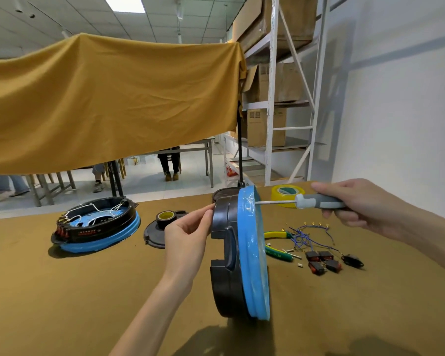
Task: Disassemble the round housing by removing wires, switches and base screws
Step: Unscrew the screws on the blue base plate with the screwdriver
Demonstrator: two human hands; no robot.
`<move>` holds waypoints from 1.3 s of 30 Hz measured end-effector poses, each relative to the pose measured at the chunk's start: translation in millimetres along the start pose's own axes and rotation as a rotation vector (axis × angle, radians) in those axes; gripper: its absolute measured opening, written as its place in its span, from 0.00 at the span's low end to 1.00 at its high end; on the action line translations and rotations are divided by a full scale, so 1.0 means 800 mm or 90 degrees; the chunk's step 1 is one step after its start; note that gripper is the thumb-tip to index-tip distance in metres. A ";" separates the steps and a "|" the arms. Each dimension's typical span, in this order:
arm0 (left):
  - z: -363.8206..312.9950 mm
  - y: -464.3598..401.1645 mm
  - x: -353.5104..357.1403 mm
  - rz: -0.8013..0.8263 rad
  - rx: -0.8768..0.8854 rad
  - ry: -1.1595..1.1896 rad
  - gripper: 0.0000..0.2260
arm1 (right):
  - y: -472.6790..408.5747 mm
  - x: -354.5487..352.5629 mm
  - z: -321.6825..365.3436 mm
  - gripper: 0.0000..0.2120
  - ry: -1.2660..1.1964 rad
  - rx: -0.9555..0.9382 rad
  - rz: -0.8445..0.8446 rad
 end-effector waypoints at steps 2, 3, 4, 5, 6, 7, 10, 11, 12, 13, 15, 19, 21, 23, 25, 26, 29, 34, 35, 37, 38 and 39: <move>0.005 -0.001 -0.003 -0.001 -0.004 0.023 0.10 | 0.000 0.000 0.013 0.16 0.024 -0.040 -0.018; 0.007 -0.003 -0.005 0.000 -0.018 0.044 0.09 | -0.001 0.000 0.019 0.16 0.038 -0.054 -0.027; 0.009 -0.005 -0.007 0.001 -0.034 0.064 0.09 | -0.002 0.000 0.024 0.16 0.049 -0.065 -0.033; 0.011 -0.006 -0.009 -0.001 -0.044 0.078 0.08 | -0.004 0.001 0.029 0.16 0.056 -0.072 -0.037; 0.012 -0.008 -0.010 -0.003 -0.048 0.087 0.08 | -0.005 0.002 0.032 0.17 0.062 -0.077 -0.037; 0.013 -0.008 -0.011 -0.004 -0.052 0.095 0.07 | -0.007 0.003 0.033 0.17 0.065 -0.078 -0.036; 0.015 -0.006 -0.009 -0.011 -0.046 0.114 0.06 | -0.011 0.003 0.034 0.18 0.066 -0.061 -0.025; 0.015 -0.006 -0.007 -0.019 -0.024 0.099 0.05 | -0.011 0.001 0.034 0.17 0.064 -0.051 -0.018; 0.013 -0.005 -0.006 -0.027 0.010 0.074 0.05 | -0.012 -0.001 0.033 0.17 0.064 -0.039 -0.008; 0.010 -0.004 -0.003 -0.033 0.050 0.046 0.04 | -0.013 -0.002 0.032 0.17 0.063 -0.024 0.003; 0.005 -0.002 0.003 -0.037 0.124 -0.004 0.04 | -0.015 -0.006 0.028 0.16 0.053 0.012 0.025; 0.002 -0.007 0.007 -0.032 0.185 -0.047 0.04 | -0.023 -0.016 0.024 0.13 -0.018 0.052 0.051; 0.003 -0.011 0.008 -0.021 0.183 -0.034 0.05 | -0.029 -0.020 0.022 0.17 -0.068 0.049 0.047; 0.003 -0.011 0.008 -0.015 0.192 -0.025 0.06 | -0.035 -0.019 0.023 0.16 -0.106 0.029 0.050; 0.003 -0.013 0.008 -0.010 0.193 -0.012 0.06 | -0.038 -0.016 0.024 0.16 -0.107 0.028 0.053; 0.004 -0.014 0.007 -0.005 0.191 -0.004 0.06 | -0.039 -0.016 0.024 0.18 -0.075 0.035 0.050; 0.009 -0.023 0.000 0.016 0.176 0.008 0.06 | -0.043 -0.021 0.028 0.22 0.066 0.014 0.039; 0.021 -0.035 -0.013 0.059 0.105 0.066 0.08 | -0.043 -0.015 0.038 0.13 -0.059 -0.106 0.093; 0.023 -0.036 -0.014 0.065 0.093 0.075 0.10 | -0.042 -0.013 0.038 0.13 -0.096 -0.119 0.089; 0.025 -0.039 -0.014 0.074 0.074 0.088 0.08 | -0.037 -0.008 0.041 0.13 -0.099 -0.139 0.071; 0.025 -0.040 -0.015 0.076 0.067 0.087 0.07 | -0.033 -0.005 0.044 0.15 -0.049 -0.144 0.052; 0.027 -0.042 -0.016 0.077 0.059 0.081 0.07 | -0.028 -0.003 0.046 0.19 0.025 -0.149 0.029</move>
Point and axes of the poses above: each hand's wrist, its own y-axis away from the middle knuckle, its own x-axis out of the palm, z = x × y, the point moved 3 cm from there along -y, towards the middle knuckle, and after that the axes turned 7 degrees about y, right-handed, at the moved point
